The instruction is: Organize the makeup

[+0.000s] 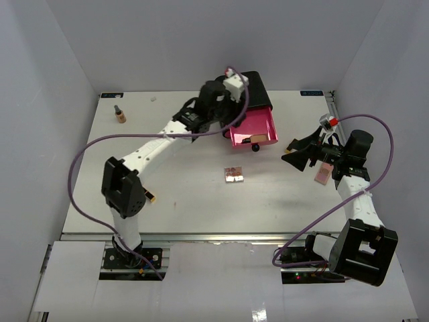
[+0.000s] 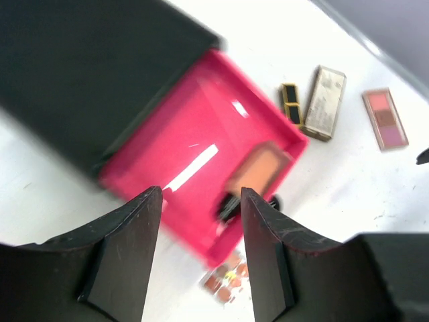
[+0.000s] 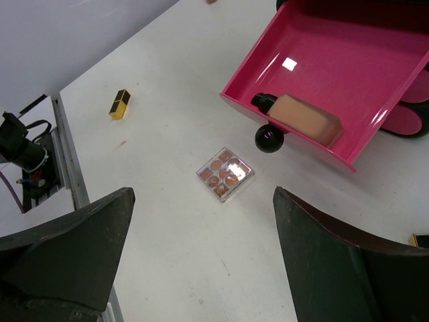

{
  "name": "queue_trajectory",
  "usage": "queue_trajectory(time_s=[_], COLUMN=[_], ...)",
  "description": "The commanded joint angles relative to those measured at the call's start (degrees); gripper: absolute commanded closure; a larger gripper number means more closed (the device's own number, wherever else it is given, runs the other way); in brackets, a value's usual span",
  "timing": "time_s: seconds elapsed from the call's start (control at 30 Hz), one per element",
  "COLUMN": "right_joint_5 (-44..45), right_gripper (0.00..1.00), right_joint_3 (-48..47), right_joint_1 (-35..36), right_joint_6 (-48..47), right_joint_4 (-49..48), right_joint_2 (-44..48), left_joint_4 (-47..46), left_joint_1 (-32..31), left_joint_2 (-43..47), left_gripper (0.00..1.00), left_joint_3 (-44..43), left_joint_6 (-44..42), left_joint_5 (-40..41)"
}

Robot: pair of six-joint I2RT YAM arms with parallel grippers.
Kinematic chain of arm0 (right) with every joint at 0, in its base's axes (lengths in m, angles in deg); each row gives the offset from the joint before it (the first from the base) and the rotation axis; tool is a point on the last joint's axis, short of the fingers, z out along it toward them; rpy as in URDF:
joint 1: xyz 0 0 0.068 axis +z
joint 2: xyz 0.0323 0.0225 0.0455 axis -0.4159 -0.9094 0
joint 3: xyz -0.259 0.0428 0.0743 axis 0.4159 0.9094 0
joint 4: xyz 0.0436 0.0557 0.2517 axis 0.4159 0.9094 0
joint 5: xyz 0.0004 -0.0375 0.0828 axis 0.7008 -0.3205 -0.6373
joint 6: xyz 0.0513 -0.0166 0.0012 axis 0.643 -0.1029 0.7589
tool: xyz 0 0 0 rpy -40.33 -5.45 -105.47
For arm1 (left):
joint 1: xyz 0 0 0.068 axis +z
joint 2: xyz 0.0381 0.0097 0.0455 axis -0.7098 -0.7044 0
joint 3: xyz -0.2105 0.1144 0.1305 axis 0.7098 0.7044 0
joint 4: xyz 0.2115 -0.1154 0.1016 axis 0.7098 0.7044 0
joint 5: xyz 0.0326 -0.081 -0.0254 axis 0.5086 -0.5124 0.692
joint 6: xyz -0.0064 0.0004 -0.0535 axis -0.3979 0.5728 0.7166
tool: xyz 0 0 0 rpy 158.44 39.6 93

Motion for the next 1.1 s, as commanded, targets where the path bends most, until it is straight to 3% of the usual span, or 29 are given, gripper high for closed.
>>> queue_trajectory(time_s=[0.0, 0.07, 0.13, 0.2, 0.3, 0.53, 0.67, 1.07], right_joint_5=[-1.63, -1.75, -1.77, -1.77, -1.78, -1.95, -1.95, -2.70], right_gripper=[0.09, 0.09, 0.09, 0.09, 0.09, 0.09, 0.09, 0.09], right_joint_3=[0.51, 0.53, 0.54, 0.46, 0.46, 0.39, 0.37, -0.21], right_joint_1=[-0.38, -0.38, -0.38, -0.46, -0.46, -0.46, -0.47, -0.82], right_joint_6=[0.24, 0.24, 0.24, 0.24, 0.24, 0.24, 0.15, -0.63], right_joint_4=[-1.70, -1.65, -1.59, -1.48, -1.65, -1.47, -1.56, -0.42], right_joint_2=[-0.16, -0.23, -0.31, -0.43, -0.52, -0.86, -1.13, -1.80], left_joint_4=[-6.61, -10.46, -14.03, -16.67, -23.98, -29.95, -36.90, -42.69], left_joint_1=[17.72, 25.77, 33.84, 40.78, 47.48, 50.62, 51.37, 52.87], left_joint_2=[13.56, 17.51, 19.56, 20.67, 22.06, 16.17, 10.85, -2.77], left_gripper=[0.39, 0.39, 0.28, 0.19, 0.14, 0.11, 0.09, 0.11], left_joint_3=[13.82, 23.22, 29.77, 33.91, 41.72, 44.64, 44.09, 34.90], left_joint_6=[14.72, 21.84, 28.61, 34.03, 36.26, 31.72, 22.19, 11.00], left_joint_5=[-9.96, -14.61, -16.69, -15.89, -14.41, -8.07, -5.33, 1.56])
